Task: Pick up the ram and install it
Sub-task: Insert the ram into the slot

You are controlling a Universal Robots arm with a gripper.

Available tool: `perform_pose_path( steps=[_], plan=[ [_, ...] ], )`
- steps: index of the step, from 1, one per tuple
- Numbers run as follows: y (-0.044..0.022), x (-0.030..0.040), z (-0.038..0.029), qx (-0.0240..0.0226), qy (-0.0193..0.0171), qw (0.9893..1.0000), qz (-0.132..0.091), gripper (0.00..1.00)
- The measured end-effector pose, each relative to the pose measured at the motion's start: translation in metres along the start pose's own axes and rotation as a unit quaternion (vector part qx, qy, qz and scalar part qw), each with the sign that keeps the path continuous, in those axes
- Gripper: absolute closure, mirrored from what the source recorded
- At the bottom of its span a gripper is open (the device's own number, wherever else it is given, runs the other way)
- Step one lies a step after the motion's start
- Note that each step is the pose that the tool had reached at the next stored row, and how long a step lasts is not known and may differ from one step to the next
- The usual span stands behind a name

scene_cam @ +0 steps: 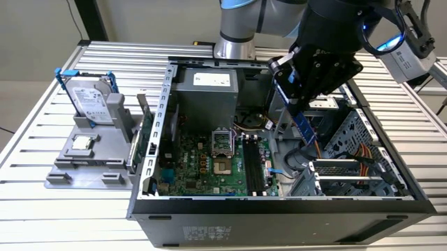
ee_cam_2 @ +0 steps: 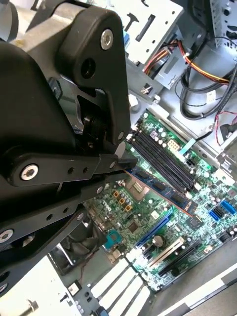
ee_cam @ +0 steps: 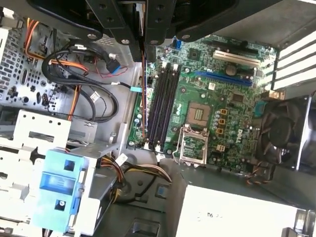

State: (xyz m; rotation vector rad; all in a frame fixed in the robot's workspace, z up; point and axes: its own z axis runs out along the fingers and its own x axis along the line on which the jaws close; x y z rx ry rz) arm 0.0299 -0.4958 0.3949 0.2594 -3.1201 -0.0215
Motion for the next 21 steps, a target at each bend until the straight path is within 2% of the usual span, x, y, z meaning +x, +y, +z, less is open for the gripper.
perform_pose_path(
  steps=[7, 21],
  plan=[
    [0.0, -0.0001, 0.0, -0.0002, -0.0003, 0.9998, 0.022, 1.0],
    [0.0007, -0.0001, 0.0009, -0.0002, -0.0005, 0.9996, 0.029, 1.0]
  ],
)
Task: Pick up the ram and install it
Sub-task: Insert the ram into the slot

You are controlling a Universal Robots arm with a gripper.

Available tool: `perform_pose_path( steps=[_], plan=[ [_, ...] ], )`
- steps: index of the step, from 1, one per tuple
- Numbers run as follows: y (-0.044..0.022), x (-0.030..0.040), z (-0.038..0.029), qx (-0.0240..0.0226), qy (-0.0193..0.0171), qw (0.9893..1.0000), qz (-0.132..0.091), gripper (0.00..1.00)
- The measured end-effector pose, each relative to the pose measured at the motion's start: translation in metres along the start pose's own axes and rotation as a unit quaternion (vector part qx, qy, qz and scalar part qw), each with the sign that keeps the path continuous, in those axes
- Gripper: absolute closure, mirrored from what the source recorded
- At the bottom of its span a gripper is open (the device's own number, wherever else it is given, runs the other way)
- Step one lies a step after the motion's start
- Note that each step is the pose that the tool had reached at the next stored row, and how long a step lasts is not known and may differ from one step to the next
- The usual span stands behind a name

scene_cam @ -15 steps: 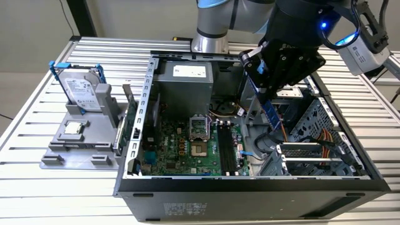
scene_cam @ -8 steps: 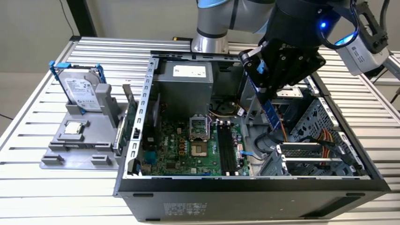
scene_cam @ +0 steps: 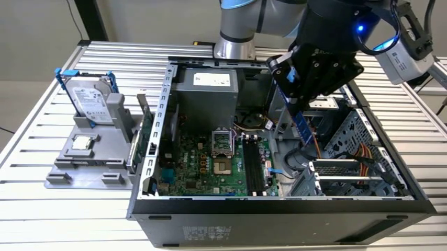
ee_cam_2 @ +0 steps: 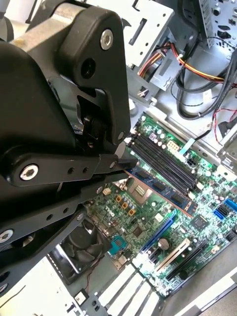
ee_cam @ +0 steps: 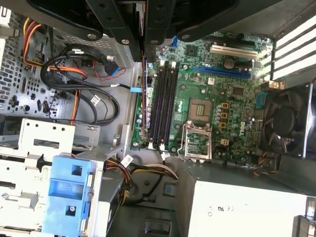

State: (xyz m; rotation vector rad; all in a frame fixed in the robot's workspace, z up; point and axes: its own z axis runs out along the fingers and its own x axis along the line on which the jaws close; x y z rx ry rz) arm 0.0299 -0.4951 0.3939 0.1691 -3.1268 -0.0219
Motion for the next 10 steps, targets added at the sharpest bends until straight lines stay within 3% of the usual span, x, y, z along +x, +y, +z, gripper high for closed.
perform_pose_path(
  steps=[10],
  plan=[
    [0.0004, 0.0043, 0.005, -0.0001, -0.0025, 0.9994, 0.035, 1.0]
  ],
)
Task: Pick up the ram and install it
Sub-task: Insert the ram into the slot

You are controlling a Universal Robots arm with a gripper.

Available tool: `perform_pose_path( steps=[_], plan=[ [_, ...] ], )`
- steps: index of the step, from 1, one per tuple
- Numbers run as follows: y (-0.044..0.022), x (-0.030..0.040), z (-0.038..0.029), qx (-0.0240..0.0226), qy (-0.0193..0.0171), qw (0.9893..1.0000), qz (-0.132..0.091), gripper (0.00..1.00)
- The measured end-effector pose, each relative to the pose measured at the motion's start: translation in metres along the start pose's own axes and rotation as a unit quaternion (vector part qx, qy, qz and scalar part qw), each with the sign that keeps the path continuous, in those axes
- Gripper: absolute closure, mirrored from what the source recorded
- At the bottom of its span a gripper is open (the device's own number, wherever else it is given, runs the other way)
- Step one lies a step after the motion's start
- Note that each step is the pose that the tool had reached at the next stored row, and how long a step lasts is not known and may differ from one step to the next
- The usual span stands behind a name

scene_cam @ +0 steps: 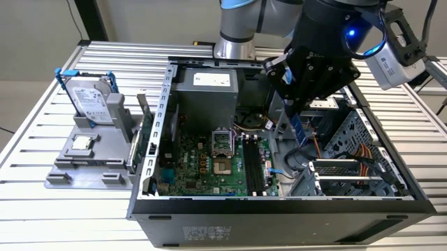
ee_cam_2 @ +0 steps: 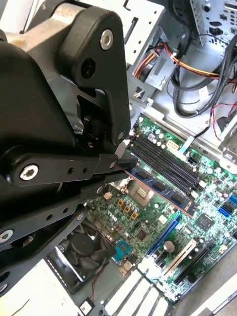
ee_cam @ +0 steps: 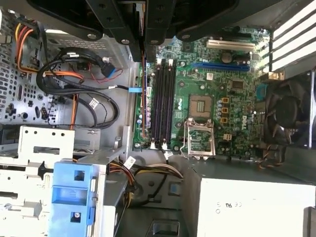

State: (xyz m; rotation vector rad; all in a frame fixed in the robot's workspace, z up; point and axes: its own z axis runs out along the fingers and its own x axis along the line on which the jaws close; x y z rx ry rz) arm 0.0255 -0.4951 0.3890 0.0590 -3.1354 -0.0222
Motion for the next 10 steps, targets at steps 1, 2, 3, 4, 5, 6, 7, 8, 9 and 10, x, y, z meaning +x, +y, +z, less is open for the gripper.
perform_pose_path(
  steps=[1, 2, 3, 4, 5, 6, 7, 8, 9, 10],
  plan=[
    [0.0, 0.0005, 0.0005, 0.0, -0.0003, 1.0, 0.004, 1.0],
    [0.0, 0.001, 0.0009, 0.0, -0.0005, 1.0, 0.007, 1.0],
    [0.0, 0.0015, 0.0015, 0.0, -0.0008, 0.9999, 0.01, 1.0],
    [0.0, 0.002, 0.002, -0.0001, -0.001, 0.9999, 0.014, 1.0],
    [0.0001, 0.0026, 0.0024, 0.0, -0.0012, 0.9999, 0.017, 1.0],
    [0.0001, 0.0031, 0.0029, -0.0001, -0.0014, 0.9998, 0.02, 1.0],
    [0.0001, 0.0034, 0.0035, -0.0001, -0.0014, 0.9997, 0.023, 1.0],
    [0.0001, 0.0037, 0.004, 0.0, -0.0014, 0.9997, 0.025, 1.0],
    [0.0003, 0.004, 0.0043, 0.0, -0.0017, 0.9997, 0.025, 1.0],
    [0.0008, 0.0044, 0.0047, -0.0001, -0.0026, 0.9997, 0.026, 1.0]
  ],
)
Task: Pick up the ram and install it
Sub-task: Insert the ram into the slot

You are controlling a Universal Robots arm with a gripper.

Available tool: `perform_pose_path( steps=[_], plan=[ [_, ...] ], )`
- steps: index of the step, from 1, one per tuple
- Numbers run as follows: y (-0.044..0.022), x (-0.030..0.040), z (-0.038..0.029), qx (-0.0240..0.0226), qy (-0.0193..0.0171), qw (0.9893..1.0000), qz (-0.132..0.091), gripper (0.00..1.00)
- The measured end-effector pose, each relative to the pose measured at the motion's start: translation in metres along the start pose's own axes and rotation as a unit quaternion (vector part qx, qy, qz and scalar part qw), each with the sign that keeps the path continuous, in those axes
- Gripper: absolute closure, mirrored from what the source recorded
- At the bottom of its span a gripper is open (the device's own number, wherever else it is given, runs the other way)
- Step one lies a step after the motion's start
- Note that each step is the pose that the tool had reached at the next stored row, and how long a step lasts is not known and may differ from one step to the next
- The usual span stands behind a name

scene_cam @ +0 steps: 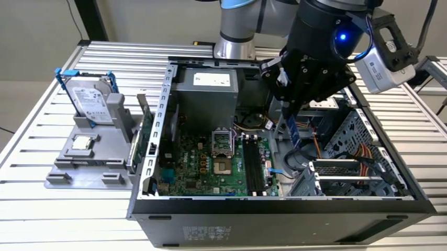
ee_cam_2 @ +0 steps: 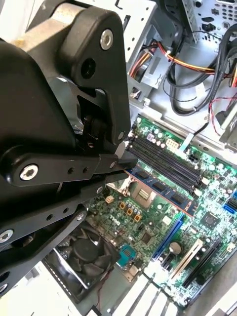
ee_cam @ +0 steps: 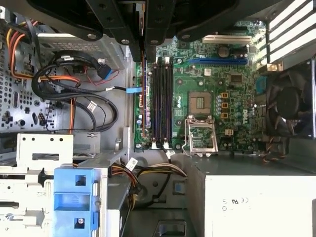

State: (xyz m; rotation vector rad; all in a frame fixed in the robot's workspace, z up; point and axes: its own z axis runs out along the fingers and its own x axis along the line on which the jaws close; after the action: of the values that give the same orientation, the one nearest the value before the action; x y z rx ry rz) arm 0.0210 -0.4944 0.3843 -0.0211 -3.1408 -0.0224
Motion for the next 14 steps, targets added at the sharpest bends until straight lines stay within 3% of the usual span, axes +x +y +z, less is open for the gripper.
perform_pose_path(
  steps=[2, 6, 8, 14],
  plan=[
    [0.0015, 0.0005, 0.0007, 0.0, -0.0039, 1.0, 0.0, 1.0],
    [0.0054, 0.0017, 0.0024, -0.0002, -0.0202, 0.9998, 0.0, 1.0],
    [0.0064, 0.0021, 0.0038, -0.0003, -0.0263, 0.9997, 0.0, 1.0],
    [0.0073, 0.0037, 0.0082, -0.0003, -0.0275, 0.9996, 0.0, 1.0]
  ],
)
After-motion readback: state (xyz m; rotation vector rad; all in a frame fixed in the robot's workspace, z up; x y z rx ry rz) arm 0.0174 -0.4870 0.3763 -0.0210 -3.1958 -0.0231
